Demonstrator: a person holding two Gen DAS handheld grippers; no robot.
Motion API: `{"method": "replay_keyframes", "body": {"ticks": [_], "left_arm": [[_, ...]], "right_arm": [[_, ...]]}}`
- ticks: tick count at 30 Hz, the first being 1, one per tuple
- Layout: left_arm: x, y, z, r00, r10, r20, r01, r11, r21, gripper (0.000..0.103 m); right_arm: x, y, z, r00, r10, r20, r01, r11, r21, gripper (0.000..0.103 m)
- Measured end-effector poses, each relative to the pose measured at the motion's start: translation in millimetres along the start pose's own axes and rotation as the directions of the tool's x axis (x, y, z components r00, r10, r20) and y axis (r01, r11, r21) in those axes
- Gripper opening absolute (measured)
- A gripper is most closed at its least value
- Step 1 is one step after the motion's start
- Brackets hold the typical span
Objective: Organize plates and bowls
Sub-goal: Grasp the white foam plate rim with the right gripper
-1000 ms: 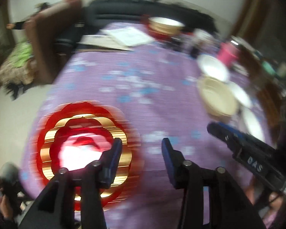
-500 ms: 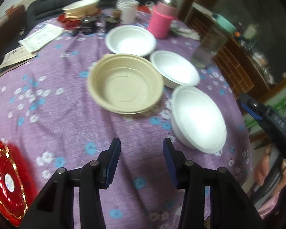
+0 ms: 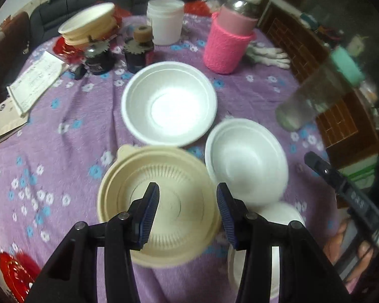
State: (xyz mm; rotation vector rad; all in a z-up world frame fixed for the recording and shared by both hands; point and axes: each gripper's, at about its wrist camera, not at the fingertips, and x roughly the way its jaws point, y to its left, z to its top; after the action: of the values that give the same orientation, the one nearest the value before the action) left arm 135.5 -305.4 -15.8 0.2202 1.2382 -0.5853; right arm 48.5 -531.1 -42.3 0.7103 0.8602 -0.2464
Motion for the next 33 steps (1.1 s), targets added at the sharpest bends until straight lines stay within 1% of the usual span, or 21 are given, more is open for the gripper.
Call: {"method": "replay_keyframes", "body": {"ticks": [2, 3, 6, 8, 10, 13, 16, 19, 23, 25, 27, 33], "left_arm": [[12, 0, 11, 0.999, -0.021, -0.032, 0.020, 1.000, -0.015, 0.047], [17, -2, 17, 0.999, -0.014, -0.040, 0.014, 1.000, -0.014, 0.047], [25, -9, 28, 0.999, -0.001, -0.038, 0.001, 1.000, 0.004, 0.047], [28, -15, 34, 0.999, -0.016, -0.035, 0.017, 1.000, 0.023, 0.047], [32, -21, 38, 0.998, -0.040, -0.049, 0.042, 0.998, 0.041, 0.047], [45, -25, 43, 0.996, -0.018, -0.083, 0.022, 0.999, 0.047, 0.047], [55, -26, 44, 0.993, -0.041, -0.113, 0.045, 0.998, 0.040, 0.047], [60, -30, 47, 0.992, -0.046, -0.116, 0.051, 0.997, 0.049, 0.047], [67, -35, 50, 0.988, -0.066, -0.142, 0.074, 0.996, 0.053, 0.047], [71, -38, 50, 0.986, -0.056, -0.157, 0.068, 0.995, 0.068, 0.047], [76, -38, 50, 0.984, -0.055, -0.170, 0.067, 0.996, 0.063, 0.047], [82, -40, 48, 0.978, -0.077, -0.193, 0.091, 0.994, 0.064, 0.047]], "right_arm": [[8, -2, 4, 1.000, -0.002, -0.005, 0.002, 1.000, 0.004, 0.040], [13, -4, 5, 1.000, 0.005, -0.010, -0.005, 1.000, 0.007, 0.040], [26, -12, 4, 0.999, 0.044, -0.028, -0.044, 0.999, 0.029, 0.040], [31, -18, 2, 0.997, 0.068, -0.042, -0.065, 0.996, 0.053, 0.040], [33, -22, 1, 0.996, 0.083, -0.043, -0.080, 0.994, 0.070, 0.040], [38, -24, -1, 0.993, 0.104, -0.058, -0.099, 0.992, 0.083, 0.040], [44, -24, -2, 0.988, 0.128, -0.081, -0.120, 0.988, 0.101, 0.040], [49, -25, -2, 0.988, 0.122, -0.090, -0.111, 0.987, 0.116, 0.040], [51, -26, -2, 0.988, 0.123, -0.090, -0.111, 0.986, 0.124, 0.040], [48, -25, -1, 0.990, 0.115, -0.077, -0.105, 0.988, 0.115, 0.040], [45, -25, -1, 0.991, 0.115, -0.073, -0.106, 0.988, 0.112, 0.040], [51, -25, -1, 0.987, 0.117, -0.109, -0.104, 0.988, 0.115, 0.040]]}}
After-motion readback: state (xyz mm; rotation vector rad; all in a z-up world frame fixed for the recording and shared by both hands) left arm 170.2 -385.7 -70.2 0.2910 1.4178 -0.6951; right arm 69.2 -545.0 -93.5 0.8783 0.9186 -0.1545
